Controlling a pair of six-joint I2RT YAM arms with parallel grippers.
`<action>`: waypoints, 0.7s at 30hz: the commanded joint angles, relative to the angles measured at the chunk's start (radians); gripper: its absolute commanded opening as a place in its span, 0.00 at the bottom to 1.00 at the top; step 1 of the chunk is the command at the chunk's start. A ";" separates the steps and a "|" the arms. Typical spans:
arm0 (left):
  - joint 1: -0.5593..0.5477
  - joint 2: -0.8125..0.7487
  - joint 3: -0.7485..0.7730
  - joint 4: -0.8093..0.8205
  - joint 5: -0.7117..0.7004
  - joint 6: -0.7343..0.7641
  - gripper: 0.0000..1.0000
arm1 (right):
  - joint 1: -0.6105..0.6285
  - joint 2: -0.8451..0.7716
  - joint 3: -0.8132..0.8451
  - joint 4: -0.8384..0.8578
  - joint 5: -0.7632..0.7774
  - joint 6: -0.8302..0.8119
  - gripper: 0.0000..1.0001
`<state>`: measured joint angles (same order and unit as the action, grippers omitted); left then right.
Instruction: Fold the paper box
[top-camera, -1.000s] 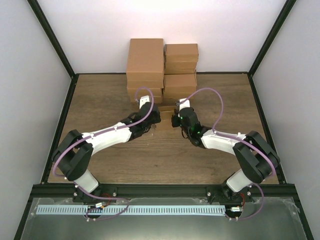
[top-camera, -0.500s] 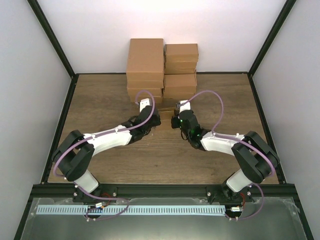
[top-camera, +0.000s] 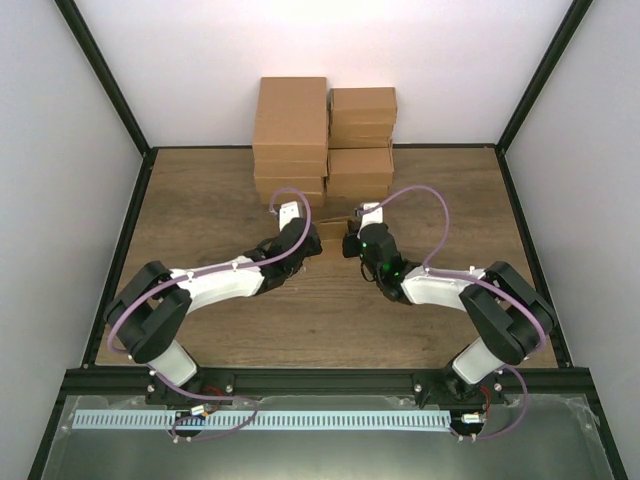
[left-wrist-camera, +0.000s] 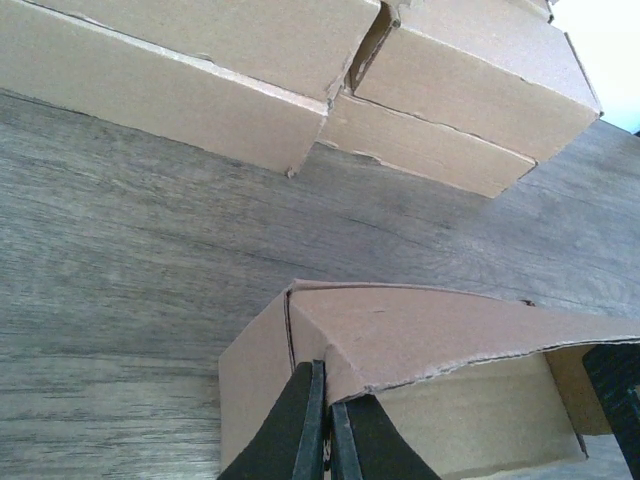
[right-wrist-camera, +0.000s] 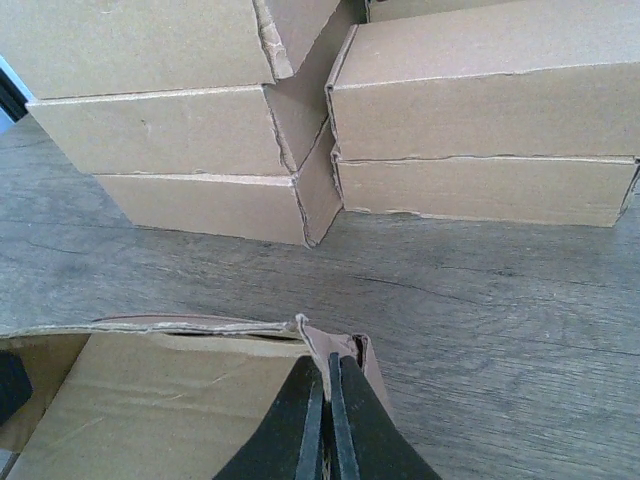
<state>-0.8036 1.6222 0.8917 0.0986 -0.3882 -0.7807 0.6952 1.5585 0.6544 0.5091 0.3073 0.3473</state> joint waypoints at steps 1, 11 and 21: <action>-0.056 0.076 -0.076 -0.173 0.116 -0.039 0.04 | 0.040 0.088 -0.081 -0.268 -0.137 0.046 0.01; -0.092 0.107 -0.085 -0.164 0.059 -0.047 0.04 | 0.041 0.067 -0.073 -0.270 -0.127 0.027 0.01; -0.092 0.099 -0.035 -0.225 0.034 -0.021 0.04 | 0.034 -0.036 0.005 -0.375 -0.154 0.012 0.09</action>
<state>-0.8593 1.6512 0.8742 0.1131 -0.4969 -0.7967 0.6956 1.5131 0.6472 0.4015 0.2638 0.3573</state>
